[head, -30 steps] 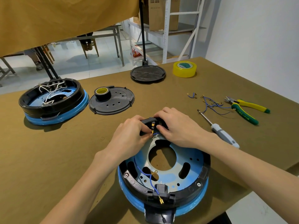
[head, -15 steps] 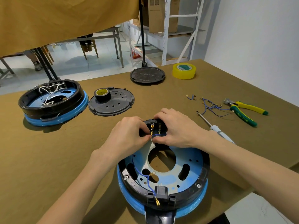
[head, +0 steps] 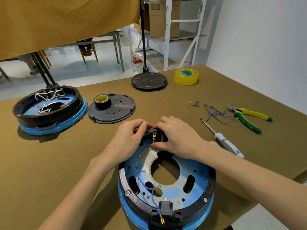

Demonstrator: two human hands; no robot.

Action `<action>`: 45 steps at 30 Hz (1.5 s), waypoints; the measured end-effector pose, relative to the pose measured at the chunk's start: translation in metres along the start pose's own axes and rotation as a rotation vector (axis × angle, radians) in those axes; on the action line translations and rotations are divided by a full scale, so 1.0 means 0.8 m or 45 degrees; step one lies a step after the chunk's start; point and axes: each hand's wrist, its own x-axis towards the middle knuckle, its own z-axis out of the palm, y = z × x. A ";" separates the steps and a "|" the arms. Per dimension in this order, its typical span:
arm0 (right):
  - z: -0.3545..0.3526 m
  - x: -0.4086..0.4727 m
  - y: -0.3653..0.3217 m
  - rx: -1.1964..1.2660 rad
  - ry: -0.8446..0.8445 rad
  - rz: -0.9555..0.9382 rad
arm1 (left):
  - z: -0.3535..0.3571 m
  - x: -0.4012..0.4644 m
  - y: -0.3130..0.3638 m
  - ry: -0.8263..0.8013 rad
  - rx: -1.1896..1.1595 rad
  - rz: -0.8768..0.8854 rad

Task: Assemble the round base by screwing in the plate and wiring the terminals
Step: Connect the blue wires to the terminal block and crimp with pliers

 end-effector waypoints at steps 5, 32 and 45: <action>0.004 0.000 0.000 -0.050 0.021 -0.005 | 0.001 -0.001 -0.003 0.020 0.000 -0.016; -0.014 -0.014 0.002 0.117 -0.081 0.000 | -0.008 -0.005 0.001 -0.164 0.128 0.082; -0.013 -0.017 0.004 0.095 -0.077 -0.055 | 0.001 0.004 0.016 -0.037 0.549 0.172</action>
